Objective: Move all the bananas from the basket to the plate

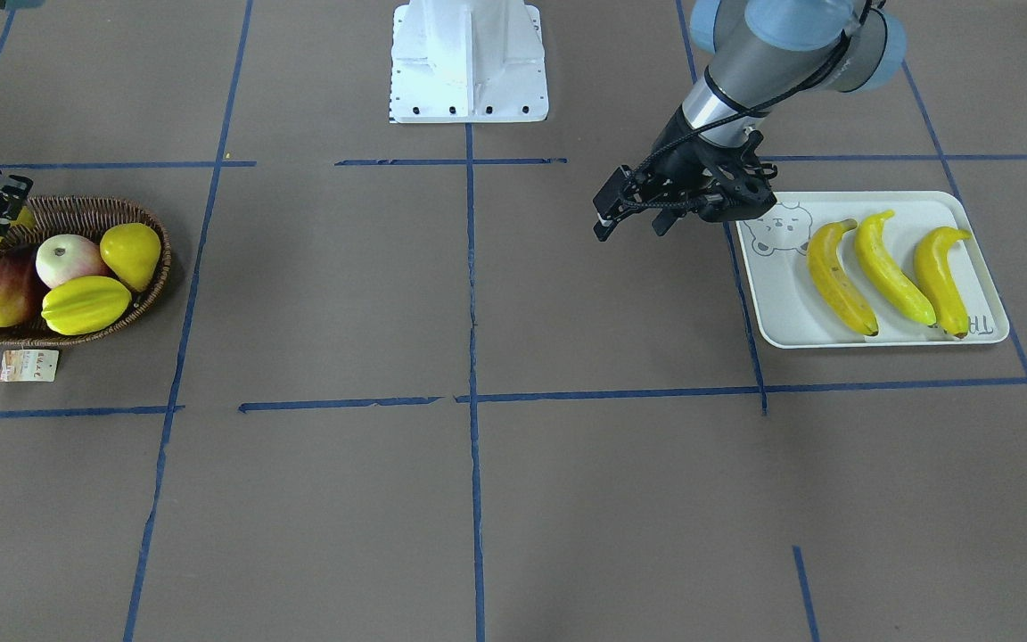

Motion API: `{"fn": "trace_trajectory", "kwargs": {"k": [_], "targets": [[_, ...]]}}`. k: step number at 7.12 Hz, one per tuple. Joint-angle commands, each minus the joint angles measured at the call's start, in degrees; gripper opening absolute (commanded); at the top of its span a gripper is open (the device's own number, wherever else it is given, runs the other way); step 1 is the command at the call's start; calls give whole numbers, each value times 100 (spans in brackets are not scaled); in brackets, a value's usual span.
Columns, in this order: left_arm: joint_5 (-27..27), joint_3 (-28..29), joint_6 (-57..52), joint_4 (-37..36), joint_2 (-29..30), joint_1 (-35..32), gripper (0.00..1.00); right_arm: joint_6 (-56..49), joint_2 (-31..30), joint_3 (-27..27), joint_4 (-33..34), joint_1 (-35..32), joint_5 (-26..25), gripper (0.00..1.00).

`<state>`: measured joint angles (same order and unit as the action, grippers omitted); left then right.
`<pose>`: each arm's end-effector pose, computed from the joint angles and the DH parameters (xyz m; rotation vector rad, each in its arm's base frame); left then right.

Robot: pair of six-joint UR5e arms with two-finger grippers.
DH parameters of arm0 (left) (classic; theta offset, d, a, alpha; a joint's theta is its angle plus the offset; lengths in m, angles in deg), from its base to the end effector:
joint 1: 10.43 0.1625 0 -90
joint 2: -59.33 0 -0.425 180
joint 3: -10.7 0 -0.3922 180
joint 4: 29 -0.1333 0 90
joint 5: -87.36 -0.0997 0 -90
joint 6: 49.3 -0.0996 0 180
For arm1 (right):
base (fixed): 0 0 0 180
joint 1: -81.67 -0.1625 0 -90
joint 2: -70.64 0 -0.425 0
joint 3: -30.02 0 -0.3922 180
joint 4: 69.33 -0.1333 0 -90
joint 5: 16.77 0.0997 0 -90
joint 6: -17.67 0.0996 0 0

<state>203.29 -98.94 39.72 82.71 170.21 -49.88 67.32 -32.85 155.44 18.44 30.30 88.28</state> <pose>0.3872 -0.4349 0.2583 -0.0133 1.1451 -0.3514 -0.1627 -0.3757 0.4763 0.1207 -0.4780 0.1330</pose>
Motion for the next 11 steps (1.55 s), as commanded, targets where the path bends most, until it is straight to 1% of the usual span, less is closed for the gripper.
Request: {"fn": "trace_trajectory", "kwargs": {"k": [1, 2, 3, 4, 5, 6, 7, 8, 9, 10, 11], "targets": [[-35, -23, 64, 0, 4, 7, 100, -9, 82, 919, 214, -390, 556, 1], [-27, -66, 64, 0, 13, 7, 100, 43, 814, 879, 179, -478, 1562, 3], [-18, -75, 203, 43, 108, 7, 100, 87, 1857, 618, 196, -444, 2033, 2], [-9, -84, 613, 140, 214, 7, 100, 418, 2555, 337, 179, -87, 2221, 2], [-9, -67, 957, 515, 258, -2, 100, 1240, 3205, 238, 179, 561, 2057, 1], [-9, -32, 1447, 1319, 250, 7, 100, 1935, 3777, 150, 179, 1193, 1516, 1], [-9, 38, 2053, 2223, 224, 7, 100, 2334, 4070, 150, 92, 1687, 980, 1], [-9, 195, 2154, 2441, 258, 7, 100, 2738, 4108, 115, -544, 2110, 731, 1], [-9, 197, 2173, 2452, 294, 85, 100, 2803, 4100, -7, -1046, 2401, 415, 1], [-26, 197, 2190, 2443, 442, 147, 100, 2830, 4117, -35, -1104, 2630, 203, 1], [-53, 171, 2199, 2452, 530, 165, 100, 2830, 4126, -35, -1113, 2728, 131, 1]]}}
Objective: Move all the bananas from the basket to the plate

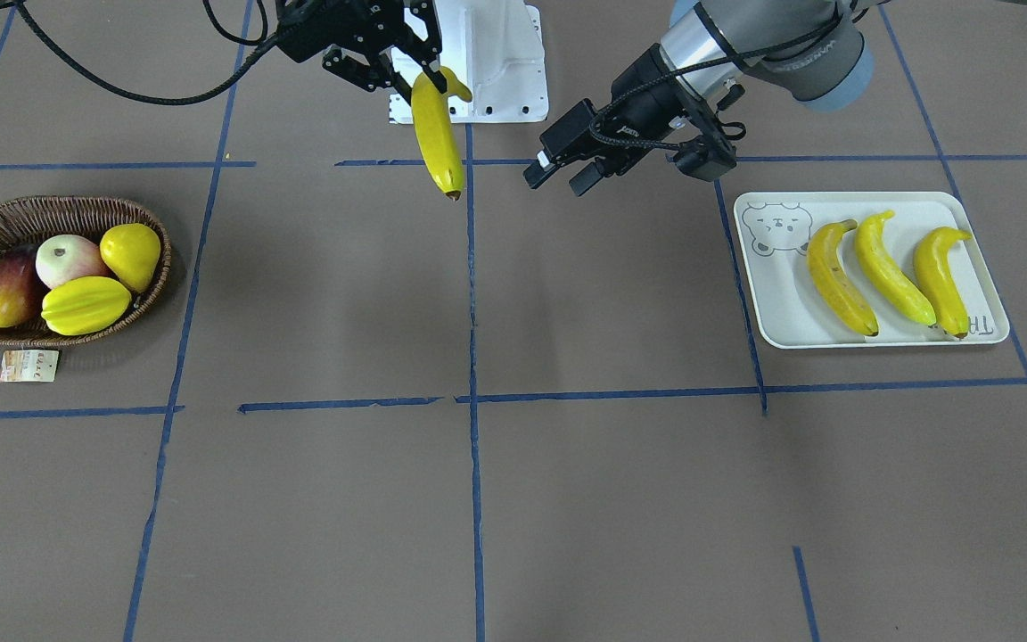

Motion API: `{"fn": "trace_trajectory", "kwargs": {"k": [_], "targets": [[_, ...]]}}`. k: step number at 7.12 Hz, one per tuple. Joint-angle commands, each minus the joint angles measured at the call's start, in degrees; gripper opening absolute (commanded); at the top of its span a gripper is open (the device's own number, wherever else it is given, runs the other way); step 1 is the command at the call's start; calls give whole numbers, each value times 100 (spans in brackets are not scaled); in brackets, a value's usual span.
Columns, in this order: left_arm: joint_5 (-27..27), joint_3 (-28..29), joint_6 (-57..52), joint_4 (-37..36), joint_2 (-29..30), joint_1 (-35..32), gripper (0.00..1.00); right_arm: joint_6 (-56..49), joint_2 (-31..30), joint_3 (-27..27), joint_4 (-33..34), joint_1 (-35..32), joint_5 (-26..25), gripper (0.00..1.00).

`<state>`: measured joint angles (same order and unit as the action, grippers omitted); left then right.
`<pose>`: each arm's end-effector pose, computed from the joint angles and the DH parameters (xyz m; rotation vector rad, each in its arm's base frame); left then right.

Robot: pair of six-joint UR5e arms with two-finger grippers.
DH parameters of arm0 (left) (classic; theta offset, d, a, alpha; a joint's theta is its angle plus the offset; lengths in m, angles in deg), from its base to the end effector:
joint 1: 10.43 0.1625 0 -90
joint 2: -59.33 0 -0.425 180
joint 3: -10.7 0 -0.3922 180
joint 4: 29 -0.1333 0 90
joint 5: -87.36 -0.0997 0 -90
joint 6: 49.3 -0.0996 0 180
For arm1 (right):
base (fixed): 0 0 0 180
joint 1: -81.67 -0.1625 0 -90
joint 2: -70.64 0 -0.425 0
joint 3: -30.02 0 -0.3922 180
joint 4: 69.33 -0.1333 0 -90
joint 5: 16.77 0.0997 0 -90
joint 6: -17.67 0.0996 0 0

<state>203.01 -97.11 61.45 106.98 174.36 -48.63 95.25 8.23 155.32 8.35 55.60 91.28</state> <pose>0.3837 -0.4167 0.1831 -0.1194 1.5664 -0.4653 -0.3974 -0.3085 0.1178 0.1752 -1.3140 -0.0044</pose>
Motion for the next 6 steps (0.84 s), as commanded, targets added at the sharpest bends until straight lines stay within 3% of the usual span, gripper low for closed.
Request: {"fn": "trace_trajectory", "kwargs": {"k": [1, 5, 6], "targets": [[-25, -12, 104, 25, 203, 197, 100, 46, 27, -23, -112, 242, -179, 1], [-209, 32, 386, -63, 590, 822, 99, 46, 27, -23, -112, 286, -232, 1], [-201, 40, 377, -63, 573, 831, 84, 37, 27, -23, -112, 304, -232, 1]]}}
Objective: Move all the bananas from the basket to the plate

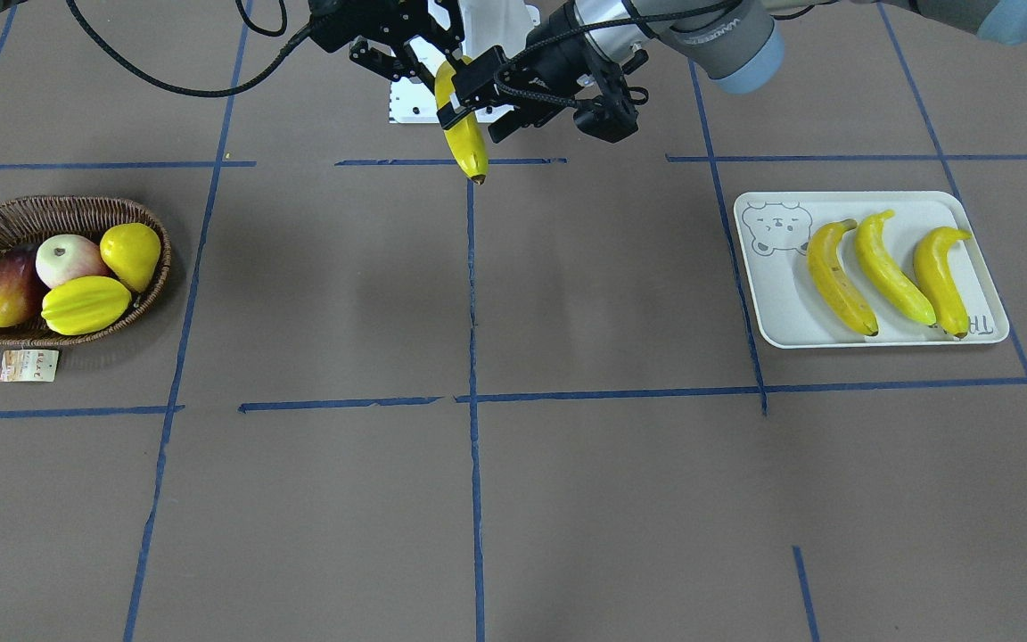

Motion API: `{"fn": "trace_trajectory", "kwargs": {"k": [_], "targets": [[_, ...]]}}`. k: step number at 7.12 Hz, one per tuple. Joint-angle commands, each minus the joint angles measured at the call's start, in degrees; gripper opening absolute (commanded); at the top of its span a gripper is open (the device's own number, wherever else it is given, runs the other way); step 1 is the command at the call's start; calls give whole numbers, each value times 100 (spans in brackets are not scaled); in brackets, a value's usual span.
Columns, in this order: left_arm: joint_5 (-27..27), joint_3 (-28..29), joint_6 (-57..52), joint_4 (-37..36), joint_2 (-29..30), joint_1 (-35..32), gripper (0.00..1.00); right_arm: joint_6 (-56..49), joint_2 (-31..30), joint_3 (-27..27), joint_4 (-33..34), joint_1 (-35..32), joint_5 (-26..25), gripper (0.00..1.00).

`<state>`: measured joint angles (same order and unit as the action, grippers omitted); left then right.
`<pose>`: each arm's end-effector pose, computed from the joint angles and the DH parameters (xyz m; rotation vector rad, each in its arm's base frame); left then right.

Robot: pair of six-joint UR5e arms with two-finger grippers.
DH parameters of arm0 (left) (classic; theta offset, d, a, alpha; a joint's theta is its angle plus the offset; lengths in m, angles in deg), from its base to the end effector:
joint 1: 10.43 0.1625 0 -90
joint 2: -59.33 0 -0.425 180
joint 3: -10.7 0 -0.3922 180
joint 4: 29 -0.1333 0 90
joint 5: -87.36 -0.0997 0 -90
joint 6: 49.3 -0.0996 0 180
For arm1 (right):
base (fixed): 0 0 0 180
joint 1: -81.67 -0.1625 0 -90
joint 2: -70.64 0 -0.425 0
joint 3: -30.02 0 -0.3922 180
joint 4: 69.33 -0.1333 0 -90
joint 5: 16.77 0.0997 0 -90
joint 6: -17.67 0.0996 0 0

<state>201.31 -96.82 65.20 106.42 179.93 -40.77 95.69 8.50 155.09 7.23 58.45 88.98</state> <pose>0.4389 -0.3645 0.1312 -0.2386 1.6243 -0.3939 -0.4119 -0.2923 0.1147 0.1781 -1.3302 -0.0174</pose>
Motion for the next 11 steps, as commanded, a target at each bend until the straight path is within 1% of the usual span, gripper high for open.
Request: {"fn": "trace_trajectory", "kwargs": {"k": [1, 2, 3, 4, 6, 7, 8, 9, 10, 11], "targets": [[-31, 20, -49, 37, -19, 45, 33, -7, 0, 0, 0, 19, -1, 1], [-31, 29, -67, 28, -28, 45, 3, -50, 0, 0, -9, 10, 7, 1], [-22, 29, -85, 54, -28, 37, 0, 1, 9, 9, -9, 19, -1, 14], [-22, 29, -85, 55, -28, 37, 0, -7, 9, 9, -9, 10, -1, 99], [-22, 29, -85, 2, -45, 19, 0, -16, 9, 26, -9, 1, 16, 100], [-22, 37, -94, -181, -72, -77, 0, -51, -8, 44, 26, -86, 42, 100], [39, 72, -398, -940, -107, -304, 0, -86, -78, 44, 96, -243, 104, 100], [-13, 12, -1341, -1869, -272, -445, 0, -95, -114, 61, 166, -541, 148, 100], [-5, 2, -2195, -2488, -552, -734, 0, -121, -158, 79, 723, -944, 218, 100], [-13, -33, -3012, -2877, -1016, -1024, 0, -617, -158, 79, 1321, -1444, 558, 100]]}}
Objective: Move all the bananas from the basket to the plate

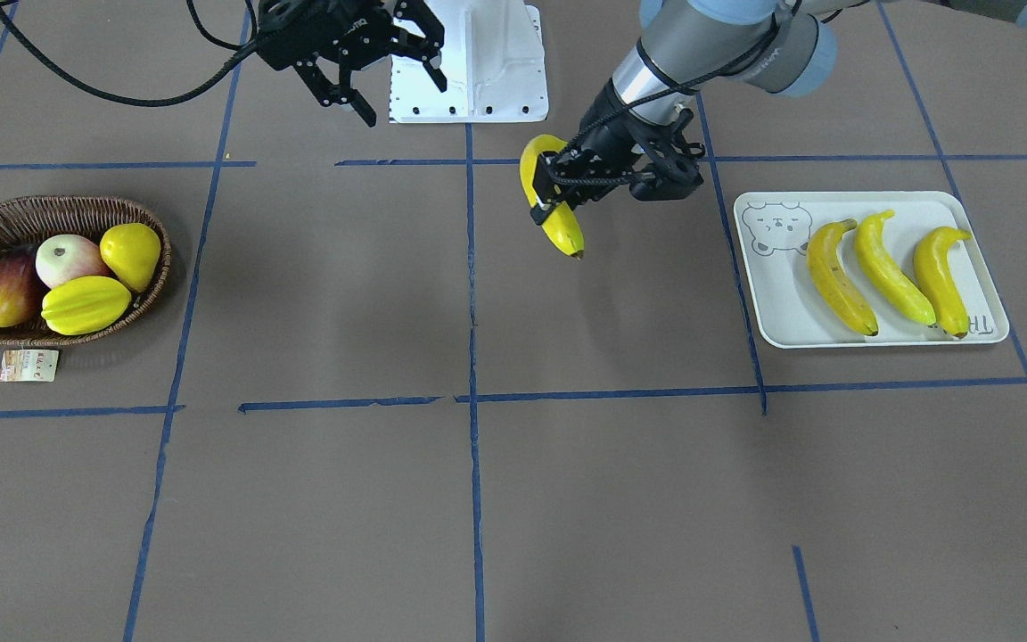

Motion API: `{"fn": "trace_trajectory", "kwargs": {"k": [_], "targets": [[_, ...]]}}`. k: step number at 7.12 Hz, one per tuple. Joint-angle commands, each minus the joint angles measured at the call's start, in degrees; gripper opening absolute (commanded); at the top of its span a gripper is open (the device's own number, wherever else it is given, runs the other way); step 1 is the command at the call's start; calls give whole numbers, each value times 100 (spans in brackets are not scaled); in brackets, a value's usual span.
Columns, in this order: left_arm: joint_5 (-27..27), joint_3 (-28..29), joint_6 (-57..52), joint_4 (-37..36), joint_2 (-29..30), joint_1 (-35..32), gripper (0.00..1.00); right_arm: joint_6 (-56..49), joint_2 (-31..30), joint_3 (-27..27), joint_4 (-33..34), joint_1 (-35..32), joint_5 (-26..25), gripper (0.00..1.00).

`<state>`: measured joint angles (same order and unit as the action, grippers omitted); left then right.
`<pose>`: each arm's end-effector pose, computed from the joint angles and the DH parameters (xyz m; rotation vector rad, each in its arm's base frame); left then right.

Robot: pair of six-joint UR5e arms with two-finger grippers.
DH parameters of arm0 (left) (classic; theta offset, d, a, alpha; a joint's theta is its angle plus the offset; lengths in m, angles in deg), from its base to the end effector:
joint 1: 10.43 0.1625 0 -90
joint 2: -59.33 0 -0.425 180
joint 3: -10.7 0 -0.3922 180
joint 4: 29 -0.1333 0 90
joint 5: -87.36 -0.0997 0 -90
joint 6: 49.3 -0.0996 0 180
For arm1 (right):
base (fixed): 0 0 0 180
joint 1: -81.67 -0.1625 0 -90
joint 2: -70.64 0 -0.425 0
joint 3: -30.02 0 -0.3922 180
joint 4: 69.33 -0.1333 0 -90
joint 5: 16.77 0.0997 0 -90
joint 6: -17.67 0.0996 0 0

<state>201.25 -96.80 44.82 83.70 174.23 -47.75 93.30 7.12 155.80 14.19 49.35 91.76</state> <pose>0.4153 -0.4335 0.2314 -0.0359 1.1843 -0.4009 -0.3650 -0.3512 0.1371 0.2104 -1.2019 0.0795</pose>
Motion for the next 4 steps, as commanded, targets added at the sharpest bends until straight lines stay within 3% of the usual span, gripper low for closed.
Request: {"fn": "trace_trajectory", "kwargs": {"k": [1, 3, 4], "targets": [[-25, -34, -1348, -687, -955, -564, 0, -1366, -107, -1, 1205, -1035, 658, 100], [-16, 88, -1369, -679, -1670, -654, 0, -2793, -528, -27, 1720, -1679, 828, 100], [-25, 124, -1361, -679, -1916, -645, 0, -2939, -695, -27, 1721, -1803, 889, 100]]}}
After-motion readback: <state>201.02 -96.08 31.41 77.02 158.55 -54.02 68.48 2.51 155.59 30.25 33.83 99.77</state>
